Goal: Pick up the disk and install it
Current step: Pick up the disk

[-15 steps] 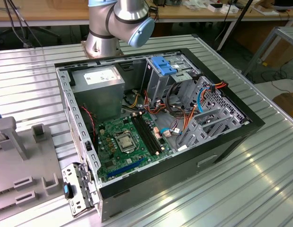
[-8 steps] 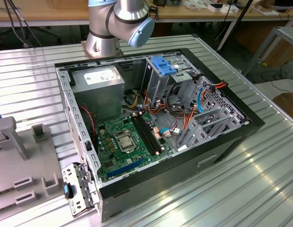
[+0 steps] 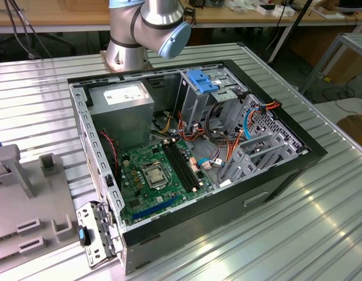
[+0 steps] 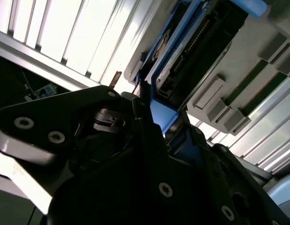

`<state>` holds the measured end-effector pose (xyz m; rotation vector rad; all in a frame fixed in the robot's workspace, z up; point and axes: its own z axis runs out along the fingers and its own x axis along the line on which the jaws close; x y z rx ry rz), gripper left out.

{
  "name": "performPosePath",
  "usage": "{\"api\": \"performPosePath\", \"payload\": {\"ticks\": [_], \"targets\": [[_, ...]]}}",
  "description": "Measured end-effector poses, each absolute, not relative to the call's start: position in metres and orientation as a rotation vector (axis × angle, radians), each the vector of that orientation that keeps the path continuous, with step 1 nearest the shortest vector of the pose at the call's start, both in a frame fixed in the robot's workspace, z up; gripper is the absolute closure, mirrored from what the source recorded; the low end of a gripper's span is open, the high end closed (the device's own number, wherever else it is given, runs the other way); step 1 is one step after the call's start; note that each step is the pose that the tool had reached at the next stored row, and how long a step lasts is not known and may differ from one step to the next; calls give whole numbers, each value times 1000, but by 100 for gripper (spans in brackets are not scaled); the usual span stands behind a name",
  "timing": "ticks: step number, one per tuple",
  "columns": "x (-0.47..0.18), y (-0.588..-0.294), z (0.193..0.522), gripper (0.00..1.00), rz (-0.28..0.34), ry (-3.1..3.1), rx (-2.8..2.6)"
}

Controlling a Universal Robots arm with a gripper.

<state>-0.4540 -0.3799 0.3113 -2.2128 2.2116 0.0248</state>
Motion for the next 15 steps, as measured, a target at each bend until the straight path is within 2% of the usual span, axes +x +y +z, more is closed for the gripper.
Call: {"api": "performPosePath", "payload": {"ticks": [6,15], "targets": [[-454,-380,321,63,24,2212,-2213],[-454,-380,352,63,22,2213,-2214]]}}
